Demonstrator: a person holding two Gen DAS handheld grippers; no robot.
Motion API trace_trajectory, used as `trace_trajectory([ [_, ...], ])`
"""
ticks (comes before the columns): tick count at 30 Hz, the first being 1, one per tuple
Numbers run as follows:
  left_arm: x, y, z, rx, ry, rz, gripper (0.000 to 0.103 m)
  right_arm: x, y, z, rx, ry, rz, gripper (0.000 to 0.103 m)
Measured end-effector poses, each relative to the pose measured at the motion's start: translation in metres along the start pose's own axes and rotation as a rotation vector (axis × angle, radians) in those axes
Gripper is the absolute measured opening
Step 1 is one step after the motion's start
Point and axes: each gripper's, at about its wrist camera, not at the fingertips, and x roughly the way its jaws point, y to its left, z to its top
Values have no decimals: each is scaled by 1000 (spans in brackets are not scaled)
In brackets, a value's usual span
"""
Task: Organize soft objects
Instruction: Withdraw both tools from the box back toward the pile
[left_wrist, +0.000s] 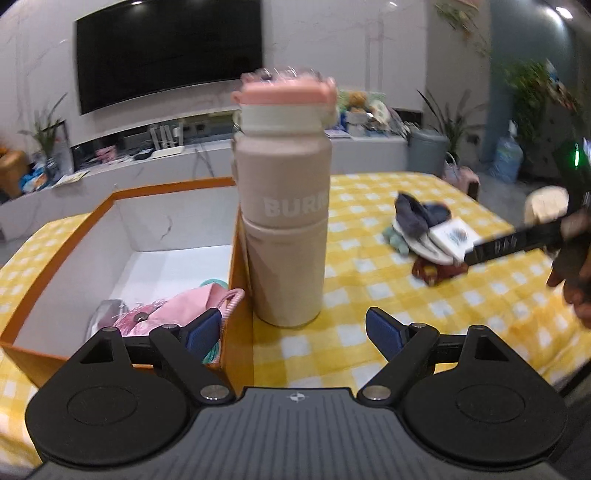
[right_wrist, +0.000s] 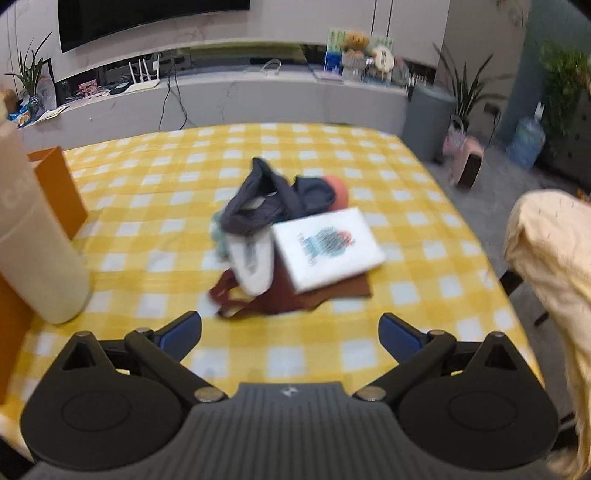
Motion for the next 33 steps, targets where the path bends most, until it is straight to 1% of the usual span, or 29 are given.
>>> trace_trajectory([
  [1, -4, 2, 2, -15, 1, 8, 98, 5, -5, 1, 8, -4, -10, 100],
  [3, -16, 2, 7, -65, -33, 15, 98, 14, -18, 3, 76, 2, -24, 100],
  [5, -31, -4, 12, -71, -66, -24, 98, 24, -32, 6, 173, 21, -27, 100],
  [6, -36, -9, 15, -52, -77, -32, 99, 30, -41, 8, 239, 32, -17, 100],
  [8, -40, -24, 18, 11, -104, -55, 99, 40, -51, 11, 332, 45, 2, 100],
  [10, -41, -39, 16, 86, -129, -106, 99, 52, -54, 17, 379, 47, -2, 100],
  [11, -39, -45, 13, 118, -133, -134, 99, 58, -52, 21, 366, 42, -16, 100],
  [12, -36, -50, 9, 142, -133, -161, 99, 64, -48, 25, 325, 36, -28, 100],
  [13, -32, -55, 5, 169, -131, -193, 99, 70, -43, 29, 267, 34, -37, 100],
  [15, -27, -60, -4, 201, -120, -229, 99, 84, -32, 38, 95, 53, -51, 100],
  [16, -24, -62, -8, 209, -113, -239, 99, 87, -31, 40, 56, 41, -61, 100],
  [17, -20, -63, -12, 213, -107, -248, 99, 91, -31, 43, 39, 21, -69, 100],
  [18, -17, -66, -14, 216, -99, -254, 99, 95, -32, 47, 41, 12, -53, 100],
  [21, -9, -68, -17, 212, -55, -265, 99, 105, -37, 54, 54, 13, 43, 100],
  [22, -7, -68, -18, 212, -49, -266, 99, 110, -37, 55, 42, 19, 42, 100],
  [24, -6, -66, -19, 217, -45, -261, 99, 122, -37, 56, 0, 42, 12, 100],
  [25, -7, -65, -20, 218, -43, -259, 99, 127, -40, 55, 6, 54, 21, 100],
  [26, -6, -64, -21, 219, -39, -257, 99, 133, -45, 54, 31, 77, 56, 100],
  [27, -5, -64, -21, 217, -34, -256, 99, 136, -48, 53, 39, 85, 72, 101],
  [30, -1, -63, -23, 213, -9, -256, 99, 140, -46, 52, -49, 71, 41, 101],
  [33, 1, -62, -25, 219, 0, -253, 99, 143, -47, 49, -65, 39, 43, 101],
])
